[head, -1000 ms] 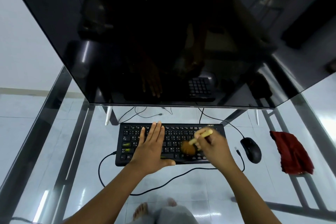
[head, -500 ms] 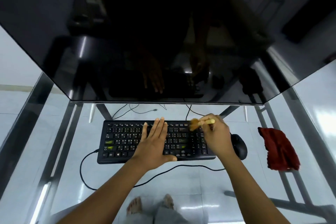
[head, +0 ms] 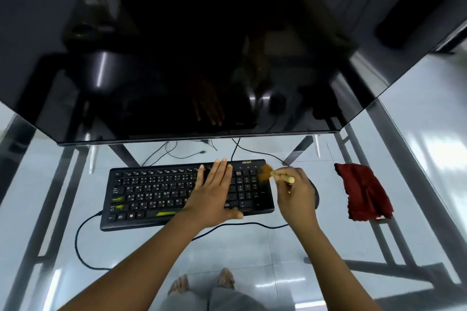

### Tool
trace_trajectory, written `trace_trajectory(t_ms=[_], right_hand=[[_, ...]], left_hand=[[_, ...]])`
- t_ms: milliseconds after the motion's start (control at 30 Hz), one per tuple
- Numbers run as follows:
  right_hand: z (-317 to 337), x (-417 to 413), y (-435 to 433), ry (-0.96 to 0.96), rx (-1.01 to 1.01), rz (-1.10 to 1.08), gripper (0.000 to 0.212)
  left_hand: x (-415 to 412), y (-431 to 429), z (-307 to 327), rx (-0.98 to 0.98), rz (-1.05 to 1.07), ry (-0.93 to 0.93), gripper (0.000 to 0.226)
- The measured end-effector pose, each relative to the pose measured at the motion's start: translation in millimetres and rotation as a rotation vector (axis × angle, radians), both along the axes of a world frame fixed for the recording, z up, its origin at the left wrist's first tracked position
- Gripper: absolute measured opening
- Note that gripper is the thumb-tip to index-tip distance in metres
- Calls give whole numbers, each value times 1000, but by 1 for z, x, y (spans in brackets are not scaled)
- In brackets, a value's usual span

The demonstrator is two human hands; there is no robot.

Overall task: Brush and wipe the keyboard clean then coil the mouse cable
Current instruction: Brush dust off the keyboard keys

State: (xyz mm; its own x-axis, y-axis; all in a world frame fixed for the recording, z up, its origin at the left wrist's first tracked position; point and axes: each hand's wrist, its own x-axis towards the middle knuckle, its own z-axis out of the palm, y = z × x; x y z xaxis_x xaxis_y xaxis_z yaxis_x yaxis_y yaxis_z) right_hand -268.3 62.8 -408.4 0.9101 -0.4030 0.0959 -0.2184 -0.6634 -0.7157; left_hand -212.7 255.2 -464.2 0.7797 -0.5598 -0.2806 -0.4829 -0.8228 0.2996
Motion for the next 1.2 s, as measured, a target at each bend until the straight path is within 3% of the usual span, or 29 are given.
trace_trajectory(t_ms=[67,167,300,433,600,733,867,1000,1133,1200], right_hand=[[1,-2,-5,17,68,40,15],[-2,-9,-5,165,124,278,17],[-5,-8,-17,-2,-75,54,17],[-1,-14,-17,157,95,292,16],[1,-12,-34,37,39,53,19],[2,-20,-30,195,105,271,14],[0,-21,-37,58,99,108,18],[1,-19,-25,142,206,281,13],[-3,4,-25,-7,138,18,26],[-4,16,-21,-7,239,33,24]], left_hand=[[-3,1,-2,19,5,-5,123],[-5,1,-2,33,15,-10,123],[-6,0,-2,31,30,-23,123],[-9,-3,-3,44,44,-31,124],[-11,-6,-3,17,56,-44,124],[-10,-12,0,21,45,-44,123],[-10,-21,1,29,34,-45,124],[-9,-24,-2,36,27,-42,125],[-11,-26,-4,27,38,-47,125],[-11,-26,-3,43,36,-50,124]])
